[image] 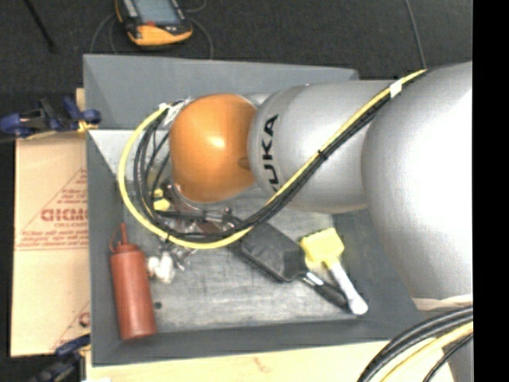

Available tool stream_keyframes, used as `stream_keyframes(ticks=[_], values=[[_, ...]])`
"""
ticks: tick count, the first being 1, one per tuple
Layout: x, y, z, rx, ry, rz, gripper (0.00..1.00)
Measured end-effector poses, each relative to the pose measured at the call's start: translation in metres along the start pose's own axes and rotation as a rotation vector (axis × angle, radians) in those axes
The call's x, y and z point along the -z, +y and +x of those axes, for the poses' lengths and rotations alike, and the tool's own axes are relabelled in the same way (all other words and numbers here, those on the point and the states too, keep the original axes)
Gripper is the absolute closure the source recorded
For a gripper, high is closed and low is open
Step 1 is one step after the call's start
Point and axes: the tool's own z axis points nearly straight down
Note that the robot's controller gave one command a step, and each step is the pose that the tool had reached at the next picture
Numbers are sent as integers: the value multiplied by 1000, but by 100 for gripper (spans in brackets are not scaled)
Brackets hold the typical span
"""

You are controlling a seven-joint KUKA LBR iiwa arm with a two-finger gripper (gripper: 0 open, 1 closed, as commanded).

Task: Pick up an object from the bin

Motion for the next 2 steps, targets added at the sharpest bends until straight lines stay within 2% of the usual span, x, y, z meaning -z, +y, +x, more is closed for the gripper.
stream_keyframes(ticks=[1,2], values=[[25,-2,3,1,-11,4,100],[60,0,-7,-7,-6,0,100]])
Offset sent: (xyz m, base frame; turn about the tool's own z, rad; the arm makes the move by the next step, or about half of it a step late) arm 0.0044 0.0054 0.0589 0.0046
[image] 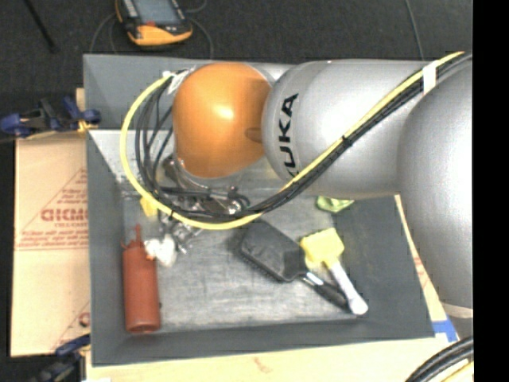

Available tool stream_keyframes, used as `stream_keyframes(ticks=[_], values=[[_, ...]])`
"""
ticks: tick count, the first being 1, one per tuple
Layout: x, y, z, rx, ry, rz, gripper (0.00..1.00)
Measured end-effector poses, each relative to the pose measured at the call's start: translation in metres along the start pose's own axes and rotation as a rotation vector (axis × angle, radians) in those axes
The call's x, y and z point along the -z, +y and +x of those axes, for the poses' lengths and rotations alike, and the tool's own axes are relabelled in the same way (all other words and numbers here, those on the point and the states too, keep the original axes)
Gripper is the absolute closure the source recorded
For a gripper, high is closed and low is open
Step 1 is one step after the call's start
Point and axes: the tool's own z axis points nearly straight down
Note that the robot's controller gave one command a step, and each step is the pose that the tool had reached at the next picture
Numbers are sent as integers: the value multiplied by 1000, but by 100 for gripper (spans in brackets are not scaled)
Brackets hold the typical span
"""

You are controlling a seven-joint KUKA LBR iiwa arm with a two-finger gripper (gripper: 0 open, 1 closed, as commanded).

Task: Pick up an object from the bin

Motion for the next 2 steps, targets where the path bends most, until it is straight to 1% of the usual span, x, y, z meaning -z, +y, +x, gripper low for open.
stream_keyframes(ticks=[1,2], values=[[0,0,0,0,0,0,100],[50,-1,2,5,6,-1,100]])
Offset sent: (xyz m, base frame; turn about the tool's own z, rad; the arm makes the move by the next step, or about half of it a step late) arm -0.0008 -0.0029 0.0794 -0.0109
